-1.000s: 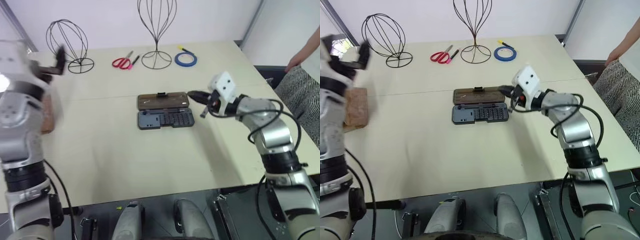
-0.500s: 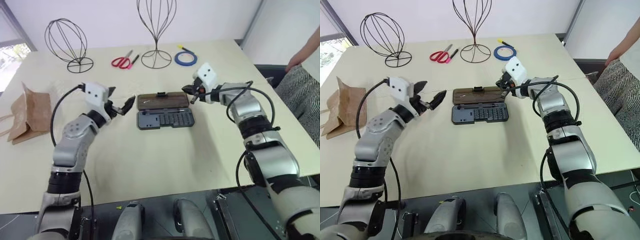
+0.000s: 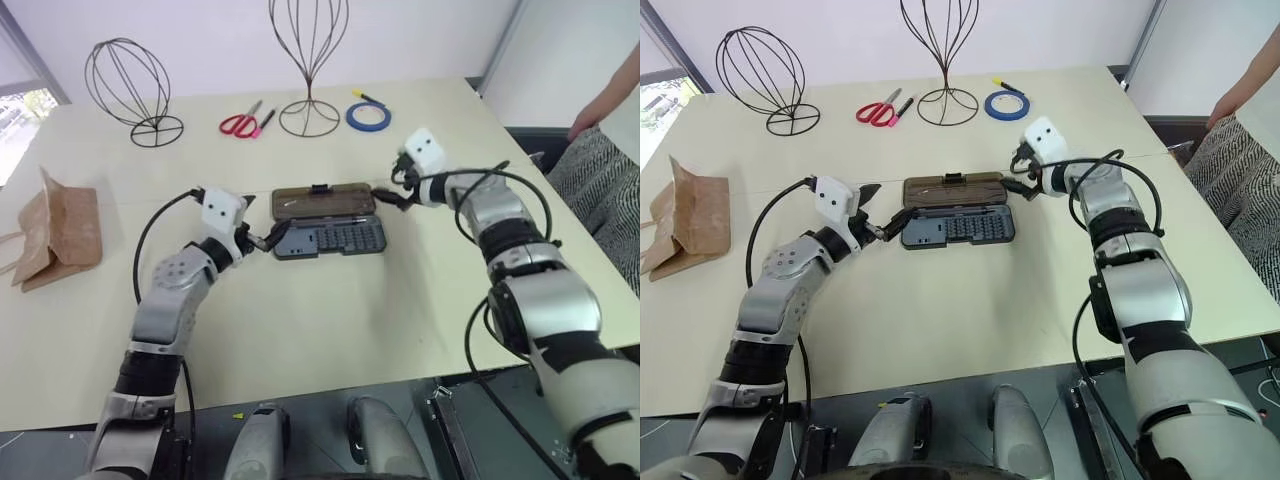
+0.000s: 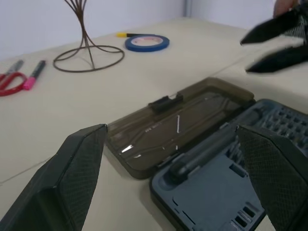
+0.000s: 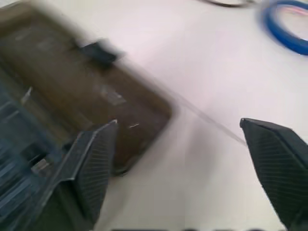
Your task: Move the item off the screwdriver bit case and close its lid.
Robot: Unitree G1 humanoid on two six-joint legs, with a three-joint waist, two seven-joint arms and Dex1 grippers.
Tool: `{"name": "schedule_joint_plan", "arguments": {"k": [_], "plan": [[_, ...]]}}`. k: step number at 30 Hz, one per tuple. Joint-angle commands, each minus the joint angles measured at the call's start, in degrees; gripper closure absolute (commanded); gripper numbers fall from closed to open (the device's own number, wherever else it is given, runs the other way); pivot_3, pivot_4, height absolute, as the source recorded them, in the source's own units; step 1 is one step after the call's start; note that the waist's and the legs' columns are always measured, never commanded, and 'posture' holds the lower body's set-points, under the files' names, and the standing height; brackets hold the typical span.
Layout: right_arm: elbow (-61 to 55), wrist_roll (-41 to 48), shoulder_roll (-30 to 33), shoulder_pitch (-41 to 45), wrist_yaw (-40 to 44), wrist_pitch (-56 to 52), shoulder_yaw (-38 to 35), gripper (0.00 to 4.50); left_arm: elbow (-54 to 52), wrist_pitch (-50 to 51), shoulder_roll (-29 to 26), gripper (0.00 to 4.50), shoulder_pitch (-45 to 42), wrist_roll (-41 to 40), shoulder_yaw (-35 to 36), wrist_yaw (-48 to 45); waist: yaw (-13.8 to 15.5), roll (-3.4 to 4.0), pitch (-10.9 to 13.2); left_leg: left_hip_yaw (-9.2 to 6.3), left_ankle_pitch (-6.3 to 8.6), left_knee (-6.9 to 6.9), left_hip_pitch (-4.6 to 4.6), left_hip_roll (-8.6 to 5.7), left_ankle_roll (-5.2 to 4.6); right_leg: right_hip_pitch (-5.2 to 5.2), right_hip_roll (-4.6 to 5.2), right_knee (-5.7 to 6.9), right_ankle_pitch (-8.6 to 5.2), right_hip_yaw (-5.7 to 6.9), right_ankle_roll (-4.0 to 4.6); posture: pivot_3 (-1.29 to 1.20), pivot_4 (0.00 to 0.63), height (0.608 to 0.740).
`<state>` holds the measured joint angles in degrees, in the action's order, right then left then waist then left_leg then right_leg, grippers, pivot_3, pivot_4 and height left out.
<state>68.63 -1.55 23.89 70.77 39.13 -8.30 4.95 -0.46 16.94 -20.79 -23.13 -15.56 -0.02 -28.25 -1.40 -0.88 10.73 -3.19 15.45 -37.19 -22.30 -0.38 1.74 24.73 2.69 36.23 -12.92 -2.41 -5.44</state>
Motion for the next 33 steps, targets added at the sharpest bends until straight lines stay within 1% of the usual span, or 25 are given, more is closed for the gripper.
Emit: {"name": "schedule_joint_plan", "arguments": {"k": [1, 6, 10, 13, 18, 21, 24, 26, 28, 33], "plan": [[3.0, 2.2, -2.2, 3.4, -7.0, -3.8, -4.5, 0.14, 1.2, -2.3, 0.2, 0.00, -2.0, 1.0, -0.4, -1.2, 0.1, 0.00, 0.0, -0.01, 0.00, 0.00, 0.00, 0.00, 0.00, 0.00, 0.00, 0.00, 0.00, 0.00, 0.00, 0.00, 0.150, 0.740], [5.5, 3.7, -6.1, 5.6, -15.4, -9.3, -8.8, 0.14, 1.5, -2.9, 0.2, 0.00, -2.3, 1.6, 0.2, -1.1, 0.2, 0.01, 0.0, 0.00, 0.00, 0.01, -0.02, 0.00, 0.00, 0.00, 0.02, 0.00, 0.00, 0.00, 0.00, 0.00, 0.150, 0.740], [5.7, 2.6, -10.3, 5.6, -21.6, -10.8, -9.2, 0.14, -0.3, -2.6, -0.4, 0.00, -0.2, 1.9, 1.9, 0.5, -0.3, 0.02, 0.0, 0.01, 0.00, 0.02, -0.03, 0.00, 0.00, 0.05, 0.02, 0.02, 0.00, -0.02, 0.00, 0.00, 0.150, 0.740], [5.5, 1.1, -11.7, 4.7, -22.9, -11.6, -8.1, 0.14, -1.9, -2.0, -0.7, 0.00, 1.0, 1.8, 2.7, 1.4, -0.8, 0.03, 0.0, -0.01, 0.00, 0.05, -0.05, 0.00, 0.00, 0.07, 0.02, 0.02, 0.00, -0.02, 0.00, 0.00, 0.150, 0.740], [5.4, 1.0, -12.8, 3.3, -23.6, -13.0, -8.5, 0.14, -3.2, -1.7, -1.9, 0.00, 2.1, 1.9, 3.6, 1.6, -1.0, 0.03, 0.0, -0.02, 0.00, 0.04, -0.08, -0.02, 0.00, 0.07, 0.06, 0.02, 0.01, -0.01, -0.01, 0.00, 0.150, 0.740], [5.2, 1.1, -13.2, 2.7, -23.9, -13.5, -8.7, 0.98, -2.5, -1.9, -2.6, 0.00, 1.6, 2.0, 4.4, 2.0, -1.2, 0.03, 0.0, -0.03, 0.00, 0.05, -0.08, -0.01, 0.00, 0.08, 0.02, 0.02, 0.01, -0.01, 0.00, 0.00, 0.150, 0.740], [4.8, 0.8, -13.6, 1.8, -23.8, -13.8, -8.4, 2.43, -1.9, -2.2, -3.1, 0.00, 1.2, 2.1, 5.0, 1.9, -1.2, 0.03, 0.0, -0.03, 0.00, 0.05, -0.08, 0.00, 0.00, 0.09, 0.01, 0.02, 0.01, -0.01, 0.00, 0.00, 0.150, 0.740], [4.6, 0.6, -13.9, 1.3, -23.7, -14.0, -8.2, 3.55, -1.4, -2.6, -3.6, 0.00, 0.9, 2.4, 5.2, 1.8, -1.2, 0.04, 0.0, -0.03, 0.00, 0.05, -0.07, 0.00, 0.00, 0.09, 0.00, 0.02, 0.00, -0.01, 0.00, 0.00, 0.150, 0.740], [4.3, 0.6, -14.1, 0.8, -23.7, -14.4, -8.2, 4.45, -1.1, -2.7, -3.8, 0.00, 0.6, 2.6, 5.2, 1.7, -1.2, 0.04, 0.0, -0.03, 0.00, 0.05, -0.07, 0.00, 0.00, 0.08, 0.01, 0.03, 0.01, -0.01, 0.00, 0.00, 0.150, 0.740], [2.8, 0.7, -14.3, -0.6, -24.3, -18.3, -8.4, 4.45, -0.3, -3.1, -5.1, 0.00, 0.0, 2.9, 5.7, 1.4, -1.2, 0.02, -0.1, -0.03, 0.00, 0.04, -0.06, 0.00, 0.00, 0.08, 0.01, 0.05, 0.01, -0.01, 0.00, 0.00, 0.150, 0.740]]}}
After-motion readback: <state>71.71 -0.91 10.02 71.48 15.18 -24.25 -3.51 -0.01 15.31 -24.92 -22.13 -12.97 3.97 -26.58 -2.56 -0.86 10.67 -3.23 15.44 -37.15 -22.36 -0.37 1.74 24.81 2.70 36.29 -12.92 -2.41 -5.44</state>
